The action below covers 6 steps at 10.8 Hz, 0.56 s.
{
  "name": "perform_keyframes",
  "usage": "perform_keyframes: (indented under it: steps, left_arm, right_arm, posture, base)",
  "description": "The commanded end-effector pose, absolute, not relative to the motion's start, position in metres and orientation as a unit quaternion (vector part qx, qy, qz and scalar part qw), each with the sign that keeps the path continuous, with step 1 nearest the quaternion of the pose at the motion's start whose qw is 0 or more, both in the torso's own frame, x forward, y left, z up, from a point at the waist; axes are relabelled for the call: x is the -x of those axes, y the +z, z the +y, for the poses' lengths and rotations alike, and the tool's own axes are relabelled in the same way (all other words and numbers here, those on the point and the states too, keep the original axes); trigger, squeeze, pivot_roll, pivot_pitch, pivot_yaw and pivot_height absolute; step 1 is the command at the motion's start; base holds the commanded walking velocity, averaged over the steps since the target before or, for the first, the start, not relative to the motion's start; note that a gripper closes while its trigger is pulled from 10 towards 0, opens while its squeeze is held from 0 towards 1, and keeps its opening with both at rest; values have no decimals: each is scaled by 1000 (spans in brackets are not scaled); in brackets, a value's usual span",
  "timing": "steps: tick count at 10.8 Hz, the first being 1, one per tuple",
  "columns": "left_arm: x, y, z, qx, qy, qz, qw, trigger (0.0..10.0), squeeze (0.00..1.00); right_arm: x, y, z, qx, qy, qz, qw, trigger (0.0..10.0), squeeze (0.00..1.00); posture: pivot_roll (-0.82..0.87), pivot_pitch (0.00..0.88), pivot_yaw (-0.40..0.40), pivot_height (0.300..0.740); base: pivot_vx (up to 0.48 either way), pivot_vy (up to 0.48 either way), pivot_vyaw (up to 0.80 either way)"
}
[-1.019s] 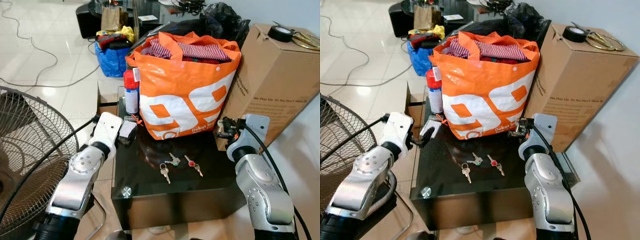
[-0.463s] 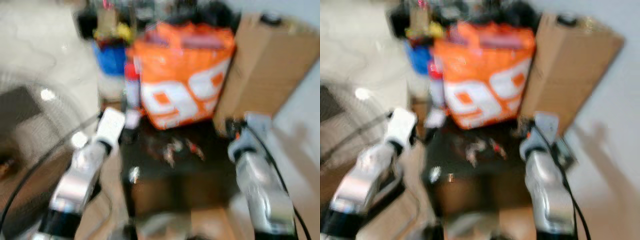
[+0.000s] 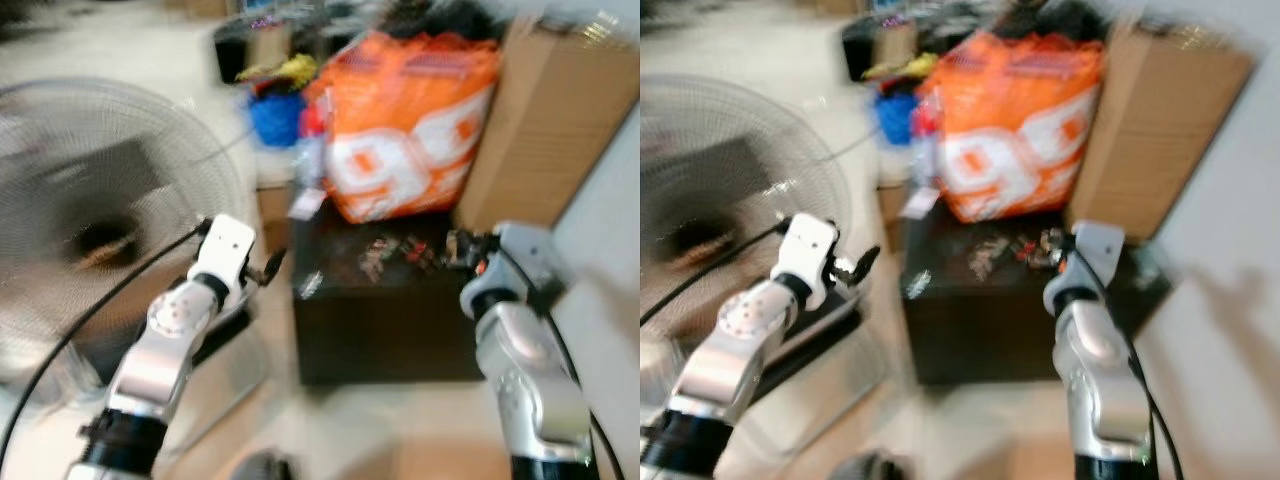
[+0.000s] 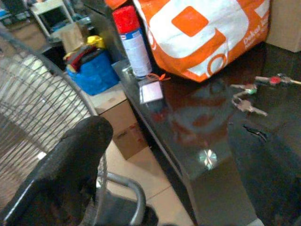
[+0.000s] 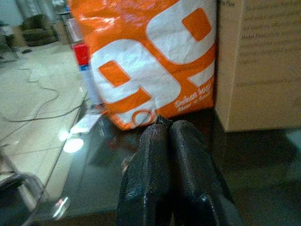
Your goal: Hang keys on a hook
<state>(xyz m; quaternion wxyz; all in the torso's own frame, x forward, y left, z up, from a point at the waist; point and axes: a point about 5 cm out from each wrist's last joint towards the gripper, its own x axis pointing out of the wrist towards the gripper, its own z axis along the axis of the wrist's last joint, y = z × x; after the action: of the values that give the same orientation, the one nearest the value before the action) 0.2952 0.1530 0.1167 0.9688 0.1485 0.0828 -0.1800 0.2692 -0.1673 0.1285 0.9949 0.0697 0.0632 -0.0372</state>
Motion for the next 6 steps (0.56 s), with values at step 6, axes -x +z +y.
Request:
perform_keyframes:
  steps: [6]
  left_arm:
    - [-305,132,145,-148,-186,42,970,10000,0]
  right_arm:
    - [-274,140,-169,-72,-45,41,996,10000,0]
  posture:
    - [-61,0,21,740]
  base:
    - [0,0,-400]
